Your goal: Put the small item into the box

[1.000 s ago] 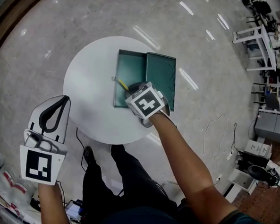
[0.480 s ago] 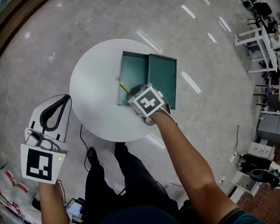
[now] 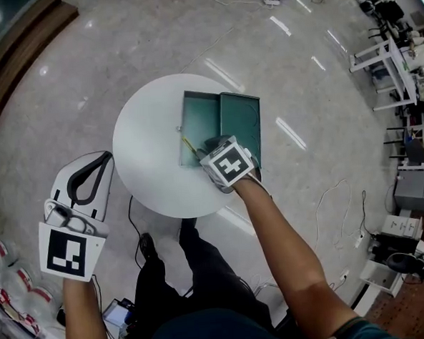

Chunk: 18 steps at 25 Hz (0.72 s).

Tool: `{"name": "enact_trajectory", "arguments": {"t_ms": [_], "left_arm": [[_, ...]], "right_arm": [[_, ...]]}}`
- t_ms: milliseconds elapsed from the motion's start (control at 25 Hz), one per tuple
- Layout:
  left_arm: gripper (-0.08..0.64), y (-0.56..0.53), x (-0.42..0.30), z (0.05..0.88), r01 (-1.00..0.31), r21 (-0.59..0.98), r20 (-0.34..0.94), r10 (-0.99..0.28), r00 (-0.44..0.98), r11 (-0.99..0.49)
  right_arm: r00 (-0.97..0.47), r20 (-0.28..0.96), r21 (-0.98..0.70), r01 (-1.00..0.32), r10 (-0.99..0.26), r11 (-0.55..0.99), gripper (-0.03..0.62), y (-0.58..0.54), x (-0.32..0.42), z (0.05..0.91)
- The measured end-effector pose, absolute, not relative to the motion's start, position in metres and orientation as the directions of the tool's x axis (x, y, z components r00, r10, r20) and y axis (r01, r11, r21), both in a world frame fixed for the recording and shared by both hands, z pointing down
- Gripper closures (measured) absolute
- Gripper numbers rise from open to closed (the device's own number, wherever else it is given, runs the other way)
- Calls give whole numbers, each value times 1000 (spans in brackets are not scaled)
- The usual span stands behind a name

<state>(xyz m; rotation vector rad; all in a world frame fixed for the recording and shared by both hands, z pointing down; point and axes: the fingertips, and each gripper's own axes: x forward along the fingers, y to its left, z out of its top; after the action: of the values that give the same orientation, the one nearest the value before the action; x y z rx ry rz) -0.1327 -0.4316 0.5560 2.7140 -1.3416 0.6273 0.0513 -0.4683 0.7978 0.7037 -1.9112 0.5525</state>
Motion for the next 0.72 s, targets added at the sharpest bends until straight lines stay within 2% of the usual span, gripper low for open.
{"name": "enact_trajectory", "arguments": {"t_ms": [280,440,720], "left_arm": [[541,-420,-128,517,-744,-158,347,-742,574,-650],[541,-406,-125,487,-729,-171,323,-737,595,-663],[541,-386,-125,434,-714,-178,285,-730,621,-677]], "right_arm": [[-363,870,-33,-719,-334,695,477,-470,53,737],[-374,828,7,-738,-417,675,514,-468,54,686],[-414,718,53,-769,-559,637,534,-462,52,585]]}}
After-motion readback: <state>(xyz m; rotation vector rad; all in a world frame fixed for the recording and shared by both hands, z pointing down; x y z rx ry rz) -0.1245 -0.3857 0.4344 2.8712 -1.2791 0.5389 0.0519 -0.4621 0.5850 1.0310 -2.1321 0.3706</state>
